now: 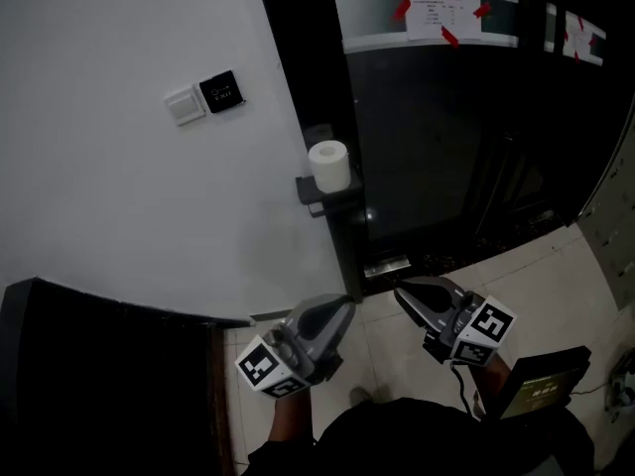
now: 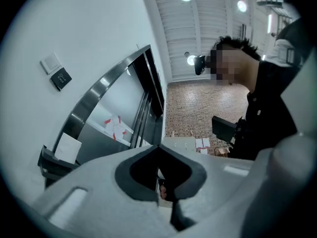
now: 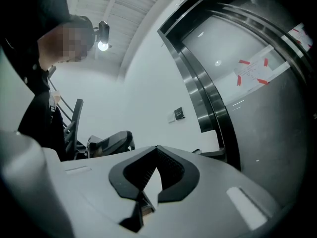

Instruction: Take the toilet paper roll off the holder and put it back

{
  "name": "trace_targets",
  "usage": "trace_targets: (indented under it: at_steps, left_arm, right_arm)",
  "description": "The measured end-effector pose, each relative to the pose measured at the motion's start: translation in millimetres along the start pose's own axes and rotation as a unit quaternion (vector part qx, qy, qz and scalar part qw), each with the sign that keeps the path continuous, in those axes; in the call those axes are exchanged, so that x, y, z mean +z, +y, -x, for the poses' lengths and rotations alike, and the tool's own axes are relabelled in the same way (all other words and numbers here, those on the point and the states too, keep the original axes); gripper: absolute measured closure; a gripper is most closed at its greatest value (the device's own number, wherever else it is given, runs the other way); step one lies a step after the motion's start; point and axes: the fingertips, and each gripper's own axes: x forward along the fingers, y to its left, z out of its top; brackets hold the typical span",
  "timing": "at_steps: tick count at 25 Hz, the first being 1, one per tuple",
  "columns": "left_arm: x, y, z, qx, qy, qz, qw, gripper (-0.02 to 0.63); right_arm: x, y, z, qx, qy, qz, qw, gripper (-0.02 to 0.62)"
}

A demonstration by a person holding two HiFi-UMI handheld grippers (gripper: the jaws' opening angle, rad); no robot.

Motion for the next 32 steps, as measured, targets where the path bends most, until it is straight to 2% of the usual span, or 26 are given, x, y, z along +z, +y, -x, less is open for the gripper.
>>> trace_targets:
  at_steps: [5, 7, 10, 15, 20, 23, 28, 32]
  left_arm:
    - [6, 60, 2, -0.020, 0.007, 0.013, 0.9997, 0.606]
    - [4, 78, 0, -0.023, 0.012, 0.020, 0.9995, 0.606]
    - [0, 97, -4, -0.024, 0.017, 0.030, 0.9991, 0.604]
    - [-7, 129, -22, -0.018, 0.025, 0.035, 0.9989, 0.606]
    - [-10, 151, -35, 0.001, 0.033, 0.028, 0.9991, 0.606]
    - [-10, 170, -54, 0.012, 0.035, 0.019, 0.9991, 0.606]
    - [-14, 190, -76, 0.025, 0.033, 0.011, 0.9991, 0.606]
    - [-19, 203, -79, 0.030, 0.036, 0.018, 0.9987, 0.606]
  right_arm:
    - [-9, -36, -49, -0.027, 0.007, 0.011, 1.000, 0.594]
    - [-6, -48, -62, -0.032, -0.004, 0.001, 0.999, 0.594]
    - [-14, -65, -75, -0.040, 0.010, 0.004, 0.999, 0.594]
    - [-18, -101, -95, -0.039, 0.016, 0.000, 0.999, 0.594]
    - [-14, -127, -111, -0.017, 0.012, -0.001, 1.000, 0.594]
    - [-11, -159, -118, -0.024, 0.021, -0.005, 0.999, 0.592]
    - [-12, -193, -132, -0.012, 0.033, -0.002, 0.999, 0.469]
    - [-21, -210, -148, -0.015, 0.047, 0.010, 0.999, 0.397]
